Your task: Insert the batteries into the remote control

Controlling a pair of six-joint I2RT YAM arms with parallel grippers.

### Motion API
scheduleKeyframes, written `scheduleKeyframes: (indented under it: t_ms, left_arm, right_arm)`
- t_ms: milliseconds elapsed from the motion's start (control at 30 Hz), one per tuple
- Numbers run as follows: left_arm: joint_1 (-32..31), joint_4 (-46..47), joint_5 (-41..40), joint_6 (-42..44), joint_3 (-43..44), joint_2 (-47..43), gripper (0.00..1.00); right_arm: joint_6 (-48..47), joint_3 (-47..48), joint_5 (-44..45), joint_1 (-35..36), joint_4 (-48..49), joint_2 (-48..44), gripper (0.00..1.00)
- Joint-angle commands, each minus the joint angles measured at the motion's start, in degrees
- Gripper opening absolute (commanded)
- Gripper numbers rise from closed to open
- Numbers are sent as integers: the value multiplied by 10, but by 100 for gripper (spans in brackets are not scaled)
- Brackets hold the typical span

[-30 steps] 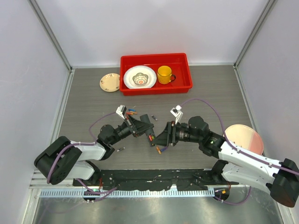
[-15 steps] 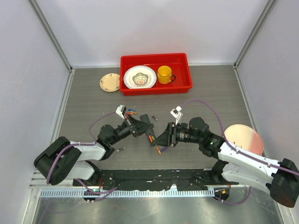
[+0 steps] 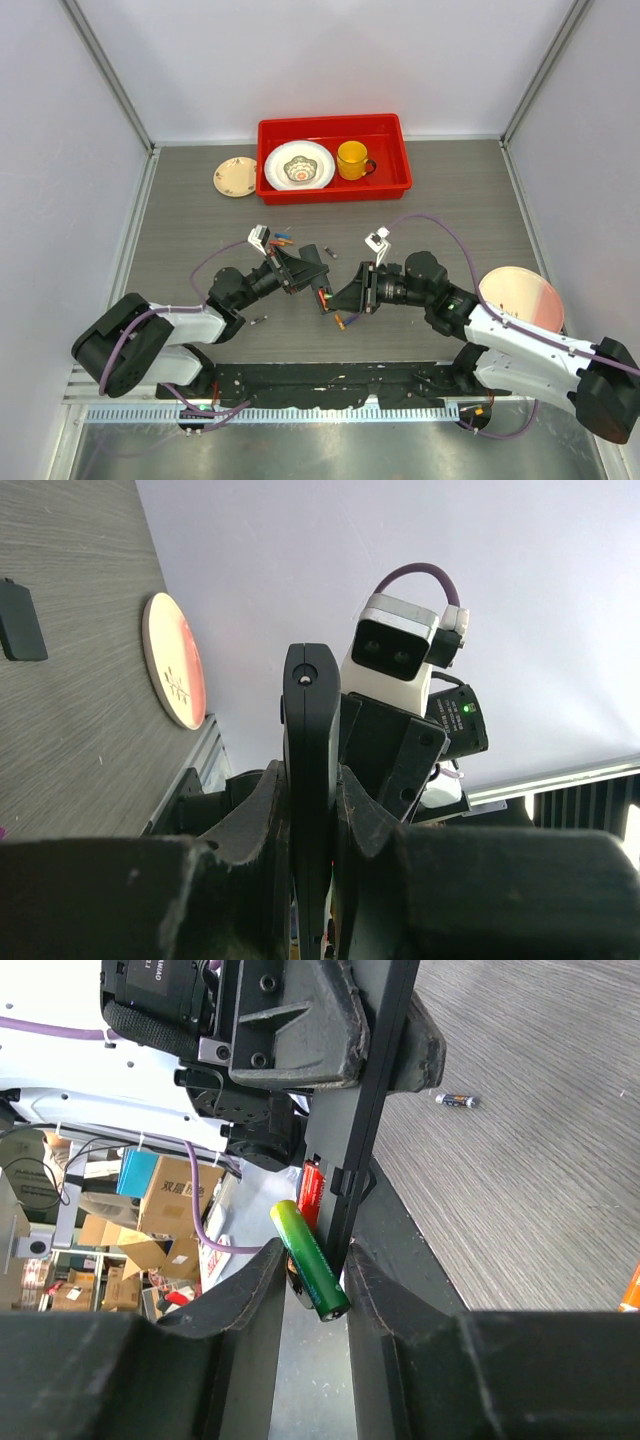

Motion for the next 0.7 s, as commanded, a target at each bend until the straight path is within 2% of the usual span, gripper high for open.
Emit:
scheduleKeyframes:
  t_ms: [0,367,567,667]
  left_arm:
    - [-2,147,4,-1,13,-14,0]
    - [-2,147,0,3,8,-10,0]
    - [-2,146,-16,13,-1,-2,0]
    - [-1,143,-30,20,-9,1,0]
  right_arm:
    - [8,3,-7,-2,45,7,34]
    - [13,19,-4,-4,35,6,34]
    - [-5,47,3,-6,-29,0,35]
    - [-18,60,4,-10,-68,-5,40]
